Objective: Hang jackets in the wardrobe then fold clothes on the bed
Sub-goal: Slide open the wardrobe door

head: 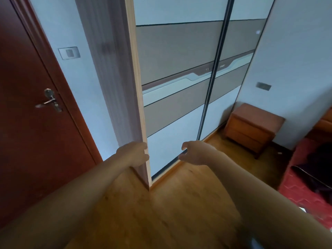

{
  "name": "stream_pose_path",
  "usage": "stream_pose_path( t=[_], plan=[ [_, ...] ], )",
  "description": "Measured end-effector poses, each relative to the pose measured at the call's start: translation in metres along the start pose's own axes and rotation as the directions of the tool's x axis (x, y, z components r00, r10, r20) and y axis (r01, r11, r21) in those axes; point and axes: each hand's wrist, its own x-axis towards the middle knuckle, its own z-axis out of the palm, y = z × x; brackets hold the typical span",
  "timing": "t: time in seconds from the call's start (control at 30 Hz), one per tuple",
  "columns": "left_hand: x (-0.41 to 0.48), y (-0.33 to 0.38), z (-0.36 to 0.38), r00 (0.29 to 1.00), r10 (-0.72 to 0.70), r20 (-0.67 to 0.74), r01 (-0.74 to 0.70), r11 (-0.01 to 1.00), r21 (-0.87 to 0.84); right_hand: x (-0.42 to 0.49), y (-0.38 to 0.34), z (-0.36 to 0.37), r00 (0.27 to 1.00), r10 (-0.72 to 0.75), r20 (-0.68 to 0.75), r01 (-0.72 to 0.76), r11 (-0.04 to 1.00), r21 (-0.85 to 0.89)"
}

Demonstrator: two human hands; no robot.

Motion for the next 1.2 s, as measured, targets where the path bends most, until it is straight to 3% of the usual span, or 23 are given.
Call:
stream_pose_path(
  t=[0.3,0.5,0.83,1.2],
  plan=[
    [0.16,0.079,-0.038,0.976,0.198,0.092,-0.205,0.977,0.065,0.072,0.081,-0.055,0.98,0.186,-0.064,-0.182,0.981,0.068],
    [0.256,0.133,-0.048,0.979,0.195,0.058,-0.2,0.975,0.099,0.132,0.173,-0.092,0.973,0.225,-0.043,-0.222,0.972,0.075],
    [0.391,0.244,-0.07,0.995,0.081,0.055,-0.085,0.993,0.082,0.255,0.329,-0.183,0.985,0.174,-0.001,-0.174,0.985,0.015],
    [0.513,0.278,-0.096,1.0,-0.009,0.023,0.009,0.999,0.035,0.4,0.369,-0.254,1.0,-0.006,0.027,0.008,0.997,-0.072]
  ],
)
